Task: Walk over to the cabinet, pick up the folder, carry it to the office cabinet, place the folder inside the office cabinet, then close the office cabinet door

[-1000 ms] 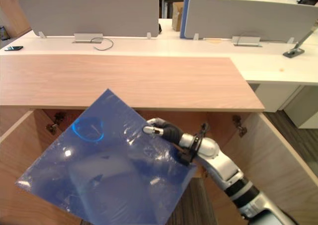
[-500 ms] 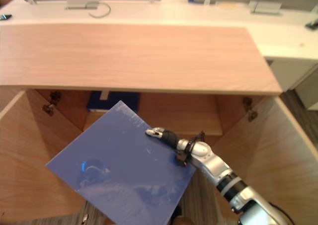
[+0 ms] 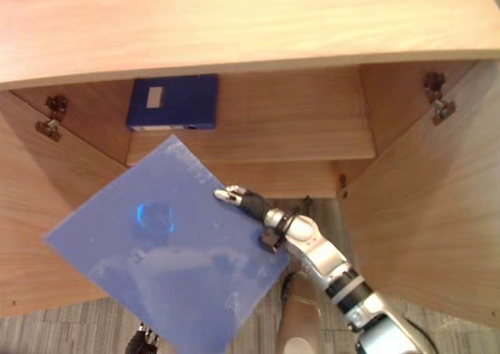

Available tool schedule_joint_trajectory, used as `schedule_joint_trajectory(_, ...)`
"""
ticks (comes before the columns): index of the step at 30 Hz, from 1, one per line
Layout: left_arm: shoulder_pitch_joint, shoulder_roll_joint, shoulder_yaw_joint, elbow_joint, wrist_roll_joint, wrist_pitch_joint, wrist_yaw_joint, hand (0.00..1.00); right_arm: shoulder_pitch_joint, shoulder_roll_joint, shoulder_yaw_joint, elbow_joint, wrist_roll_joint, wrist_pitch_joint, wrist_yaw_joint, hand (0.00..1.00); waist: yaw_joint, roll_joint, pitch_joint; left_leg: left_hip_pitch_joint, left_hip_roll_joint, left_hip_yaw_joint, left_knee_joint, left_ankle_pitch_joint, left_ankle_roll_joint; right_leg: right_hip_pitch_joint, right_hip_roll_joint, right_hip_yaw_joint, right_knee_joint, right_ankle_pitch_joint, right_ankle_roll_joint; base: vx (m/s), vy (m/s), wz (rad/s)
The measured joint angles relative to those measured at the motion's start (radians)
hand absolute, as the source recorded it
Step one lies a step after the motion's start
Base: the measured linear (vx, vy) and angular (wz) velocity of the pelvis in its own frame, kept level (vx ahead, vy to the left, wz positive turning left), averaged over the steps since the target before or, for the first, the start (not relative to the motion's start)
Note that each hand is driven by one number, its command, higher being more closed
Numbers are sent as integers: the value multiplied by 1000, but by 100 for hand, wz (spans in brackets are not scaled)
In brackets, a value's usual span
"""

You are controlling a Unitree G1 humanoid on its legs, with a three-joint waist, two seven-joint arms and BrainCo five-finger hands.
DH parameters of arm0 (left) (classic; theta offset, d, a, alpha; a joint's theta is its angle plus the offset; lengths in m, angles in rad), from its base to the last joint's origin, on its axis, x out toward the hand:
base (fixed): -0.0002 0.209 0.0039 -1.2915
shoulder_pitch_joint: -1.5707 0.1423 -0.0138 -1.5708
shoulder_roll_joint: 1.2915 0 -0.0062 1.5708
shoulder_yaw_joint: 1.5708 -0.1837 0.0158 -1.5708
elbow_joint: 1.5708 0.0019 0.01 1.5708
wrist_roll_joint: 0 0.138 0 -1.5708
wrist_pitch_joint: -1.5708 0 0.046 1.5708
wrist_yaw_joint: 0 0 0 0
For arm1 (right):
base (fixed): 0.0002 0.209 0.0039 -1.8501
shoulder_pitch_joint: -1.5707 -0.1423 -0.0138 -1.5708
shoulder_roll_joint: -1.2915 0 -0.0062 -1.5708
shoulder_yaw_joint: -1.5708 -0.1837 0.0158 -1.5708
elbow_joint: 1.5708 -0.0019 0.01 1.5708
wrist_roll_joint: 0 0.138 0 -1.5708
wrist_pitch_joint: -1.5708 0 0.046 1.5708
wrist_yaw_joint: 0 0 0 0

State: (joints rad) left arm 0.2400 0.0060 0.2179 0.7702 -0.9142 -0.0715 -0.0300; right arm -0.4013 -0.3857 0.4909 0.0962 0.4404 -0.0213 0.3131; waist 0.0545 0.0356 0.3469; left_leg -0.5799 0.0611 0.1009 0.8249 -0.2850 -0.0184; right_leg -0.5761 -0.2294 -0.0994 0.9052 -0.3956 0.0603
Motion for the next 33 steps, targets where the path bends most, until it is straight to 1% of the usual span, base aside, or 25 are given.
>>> schedule_joint_trajectory(2, 0, 0, -4, -21, -3, 0, 1, 0, -9, 17, -74, -7, 27, -5, -36, 100, 10, 0, 18, -44, 12, 1, 65, -29, -1, -37, -2, 4, 63, -27, -5, -5, -2, -2)
schedule_joint_trajectory(4, 0, 0, -5, -35, -3, 0, 1, 0, -14, 20, -116, -7, 54, -9, -62, 100, 12, 1, 22, -72, 17, -1, 99, -41, -1, -63, -2, 4, 92, -35, -9, 0, 0, 0)
schedule_joint_trajectory(6, -6, 0, -7, -63, -3, -1, 2, 0, -38, 24, -201, -6, 96, -16, -110, 100, 15, 0, 43, -119, 27, -4, 157, -62, 0, -106, -5, 4, 144, -50, -9, 0, 0, 0)
schedule_joint_trajectory(8, -31, 2, -6, -66, -3, -2, 5, 0, -56, 35, -307, 3, 144, -38, -201, 100, 16, 3, 70, -145, 31, -6, 209, -85, 1, -132, -13, 4, 194, -70, -6, 0, 0, 0)
schedule_joint_trajectory(9, -36, 2, -6, -69, -3, -2, 6, 0, -66, 40, -343, 12, 162, -47, -226, 100, 16, 5, 74, -155, 33, -6, 226, -92, 2, -140, -15, 4, 206, -75, -7, 0, 0, 0)
schedule_joint_trajectory(11, -48, 2, -7, -71, -3, -3, 12, 0, -89, 35, -390, 35, 178, -63, -270, 100, 15, 7, 84, -169, 36, -8, 256, -106, 5, -151, -15, 7, 230, -86, -7, -8, 15, -1)
schedule_joint_trajectory(13, -63, 5, -6, -67, -3, -3, 27, 0, -113, 19, -395, 46, 189, -67, -309, 100, 15, 7, 85, -201, 39, -9, 286, -114, 6, -181, -16, 10, 256, -92, -7, -9, 18, 0)
schedule_joint_trajectory(14, -69, 7, -6, -64, -3, -2, 31, 0, -125, 26, -404, 58, 196, -67, -323, 100, 15, 7, 85, -210, 39, -10, 292, -115, 7, -190, -16, 12, 263, -93, -7, -24, 35, 1)
schedule_joint_trajectory(16, -86, 7, -7, -55, -3, -2, 43, 0, -179, 48, -469, 129, 224, -67, -376, 100, 21, 10, 91, -243, 38, -13, 315, -116, 8, -221, -19, 15, 287, -95, -8, -27, 29, 4)
schedule_joint_trajectory(18, -90, 9, -7, -46, -3, -2, 47, 0, -230, 46, -514, 197, 250, -65, -409, 100, 21, 11, 92, -272, 36, -17, 333, -116, 9, -248, -22, 16, 305, -98, -9, -17, 19, 5)
schedule_joint_trajectory(21, -97, 14, -7, -28, -3, -2, 51, 0, -281, 41, -550, 257, 284, -64, -434, 100, 22, 11, 93, -301, 33, -23, 350, -117, 9, -274, -26, 15, 324, -102, -11, -10, 10, 7)
schedule_joint_trajectory(23, -100, 18, -10, -16, -4, 0, 59, 0, -337, 37, -568, 317, 326, -62, -450, 100, 20, 11, 93, -327, 28, -30, 367, -117, 9, -295, -34, 12, 344, -109, -13, -3, -3, 12)
schedule_joint_trajectory(25, -101, 18, -12, -12, -8, 1, 73, 0, -410, 37, -591, 391, 409, -61, -482, 100, 24, 12, 94, -350, 26, -36, 382, -117, 9, -315, -38, 8, 361, -113, -14, 1, -8, 8)
schedule_joint_trajectory(28, -102, 17, -17, -2, -17, 1, 85, 0, -480, 38, -621, 457, 493, -62, -516, 100, 25, 15, 96, -361, 22, -44, 392, -117, 9, -318, -43, 1, 368, -116, -14, 5, -6, 8)
schedule_joint_trajectory(30, -108, 16, -20, 6, -20, 2, 101, 0, -551, 38, -671, 508, 572, -69, -567, 100, 33, 19, 98, -366, 21, -47, 398, -117, 9, -319, -45, -1, 372, -118, -13, 6, -5, 4)
schedule_joint_trajectory(31, -110, 16, -22, 7, -21, 2, 106, 0, -572, 39, -682, 519, 592, -74, -581, 100, 34, 20, 98, -368, 21, -47, 400, -117, 9, -322, -45, -1, 374, -118, -13, 0, 0, 0)
schedule_joint_trajectory(32, -111, 16, -27, 5, -21, 0, 120, 0, -624, 40, -712, 536, 641, -90, -615, 100, 37, 21, 98, -387, 20, -48, 406, -117, 9, -340, -47, -1, 380, -120, -10, 0, 0, 0)
schedule_joint_trajectory(33, -111, 16, -29, 4, -21, -1, 124, 0, -644, 40, -726, 539, 659, -96, -626, 100, 38, 22, 98, -397, 20, -49, 410, -117, 9, -349, -48, -1, 383, -120, -10, 0, 0, 0)
